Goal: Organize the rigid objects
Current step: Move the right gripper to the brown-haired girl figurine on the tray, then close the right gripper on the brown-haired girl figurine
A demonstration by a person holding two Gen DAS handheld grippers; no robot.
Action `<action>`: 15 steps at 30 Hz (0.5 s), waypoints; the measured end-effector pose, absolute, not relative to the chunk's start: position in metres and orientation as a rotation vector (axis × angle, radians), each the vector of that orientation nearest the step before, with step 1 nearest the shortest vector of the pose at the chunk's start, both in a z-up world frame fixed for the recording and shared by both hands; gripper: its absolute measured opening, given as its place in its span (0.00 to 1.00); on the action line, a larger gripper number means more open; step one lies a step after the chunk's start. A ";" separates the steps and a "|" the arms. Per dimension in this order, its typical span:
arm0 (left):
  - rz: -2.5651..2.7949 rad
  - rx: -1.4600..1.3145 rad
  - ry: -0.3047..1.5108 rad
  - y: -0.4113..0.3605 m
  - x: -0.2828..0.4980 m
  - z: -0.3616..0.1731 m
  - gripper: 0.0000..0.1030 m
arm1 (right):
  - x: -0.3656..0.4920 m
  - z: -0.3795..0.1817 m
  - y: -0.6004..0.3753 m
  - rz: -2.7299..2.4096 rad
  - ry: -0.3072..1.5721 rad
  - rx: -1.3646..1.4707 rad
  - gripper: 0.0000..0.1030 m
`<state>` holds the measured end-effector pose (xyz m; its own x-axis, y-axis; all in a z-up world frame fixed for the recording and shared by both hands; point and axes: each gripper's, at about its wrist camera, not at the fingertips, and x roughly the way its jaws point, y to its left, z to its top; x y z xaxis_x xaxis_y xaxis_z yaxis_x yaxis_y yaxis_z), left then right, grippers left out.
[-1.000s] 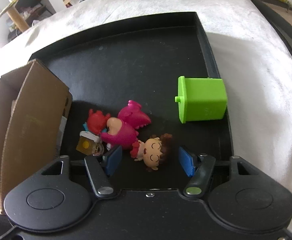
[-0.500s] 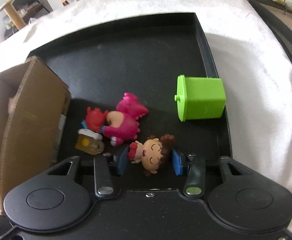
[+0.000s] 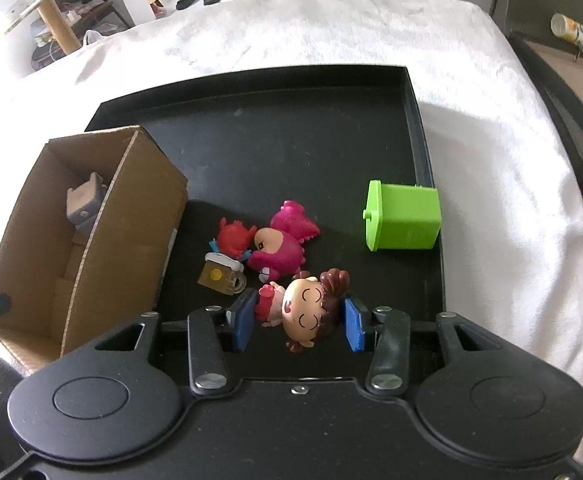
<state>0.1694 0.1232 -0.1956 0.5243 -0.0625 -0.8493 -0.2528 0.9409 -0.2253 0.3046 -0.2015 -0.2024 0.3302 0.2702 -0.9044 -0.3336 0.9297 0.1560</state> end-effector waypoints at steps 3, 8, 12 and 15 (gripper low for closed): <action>0.114 -0.347 1.012 0.124 0.167 -0.195 0.11 | 0.303 -0.194 -0.200 0.401 1.154 -0.079 0.43; 0.113 -0.348 1.007 0.124 0.165 -0.193 0.11 | 0.300 -0.182 -0.197 0.410 1.127 -0.097 0.43; 0.115 -0.344 0.998 0.123 0.165 -0.192 0.10 | 0.298 -0.172 -0.191 0.418 1.104 -0.121 0.43; 0.116 -0.338 0.989 0.122 0.164 -0.190 0.10 | 0.297 -0.166 -0.186 0.428 1.089 -0.135 0.43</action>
